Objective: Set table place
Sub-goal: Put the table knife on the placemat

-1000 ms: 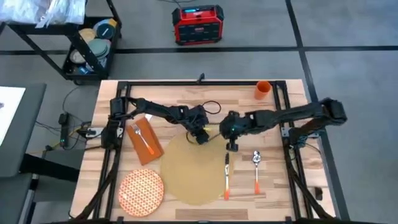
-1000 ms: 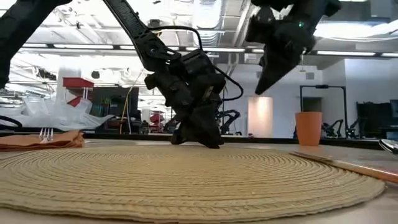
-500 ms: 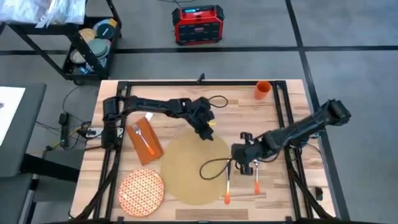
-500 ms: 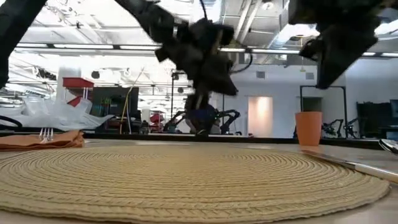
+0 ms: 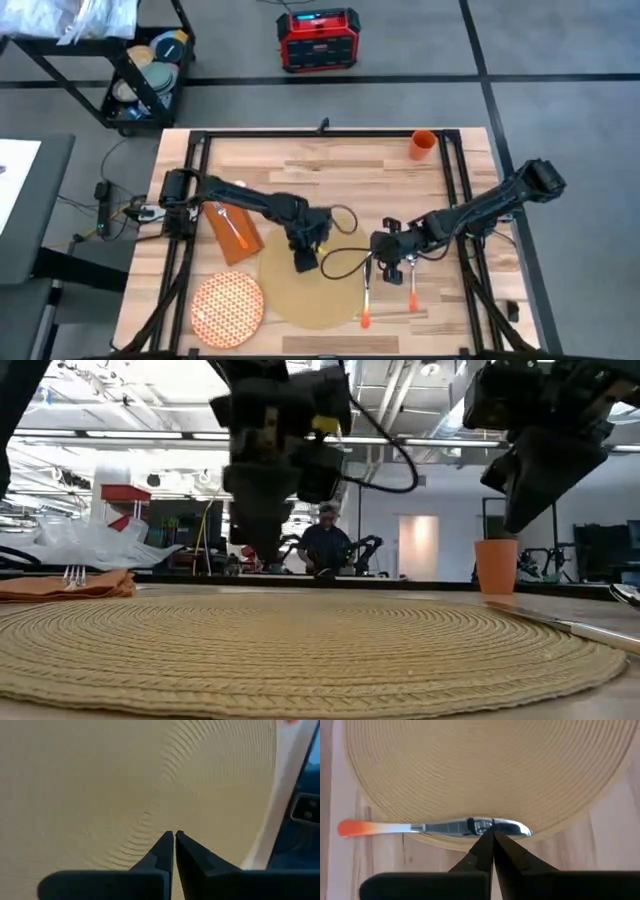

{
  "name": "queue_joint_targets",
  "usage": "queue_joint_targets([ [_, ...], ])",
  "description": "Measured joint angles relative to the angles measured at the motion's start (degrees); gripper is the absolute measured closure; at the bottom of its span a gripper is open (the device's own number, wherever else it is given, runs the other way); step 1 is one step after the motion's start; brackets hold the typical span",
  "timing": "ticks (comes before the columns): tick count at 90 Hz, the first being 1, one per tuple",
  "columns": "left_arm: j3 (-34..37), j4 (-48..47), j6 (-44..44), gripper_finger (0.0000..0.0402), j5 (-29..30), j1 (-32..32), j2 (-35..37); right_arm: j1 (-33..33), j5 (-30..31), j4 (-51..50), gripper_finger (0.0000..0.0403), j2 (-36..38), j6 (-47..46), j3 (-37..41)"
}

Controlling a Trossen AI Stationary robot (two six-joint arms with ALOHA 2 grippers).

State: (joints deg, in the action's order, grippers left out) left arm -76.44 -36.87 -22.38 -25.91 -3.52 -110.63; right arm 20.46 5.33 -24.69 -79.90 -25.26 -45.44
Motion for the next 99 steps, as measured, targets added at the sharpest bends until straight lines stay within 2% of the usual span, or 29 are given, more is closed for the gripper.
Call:
queue_joint_targets([
  [23,0.0,2.5,-1.0,0.0401,0.0,-0.4,-3.9,0.0,-3.2,0.4,0.0403,0.0,4.4,0.1],
  [44,-0.1,5.6,-2.1,0.0401,-2.4,-0.9,-7.4,-0.3,-5.3,8.0,0.0403,0.0,4.6,3.9],
  [73,-0.1,8.0,-2.7,0.0401,-0.9,-0.1,-7.5,-1.6,-10.4,16.5,0.0403,-7.5,1.0,5.8],
  [99,-0.1,8.9,-3.0,0.0401,-0.6,0.3,-7.5,0.1,-10.0,12.5,0.0403,-3.8,-3.8,5.7],
])
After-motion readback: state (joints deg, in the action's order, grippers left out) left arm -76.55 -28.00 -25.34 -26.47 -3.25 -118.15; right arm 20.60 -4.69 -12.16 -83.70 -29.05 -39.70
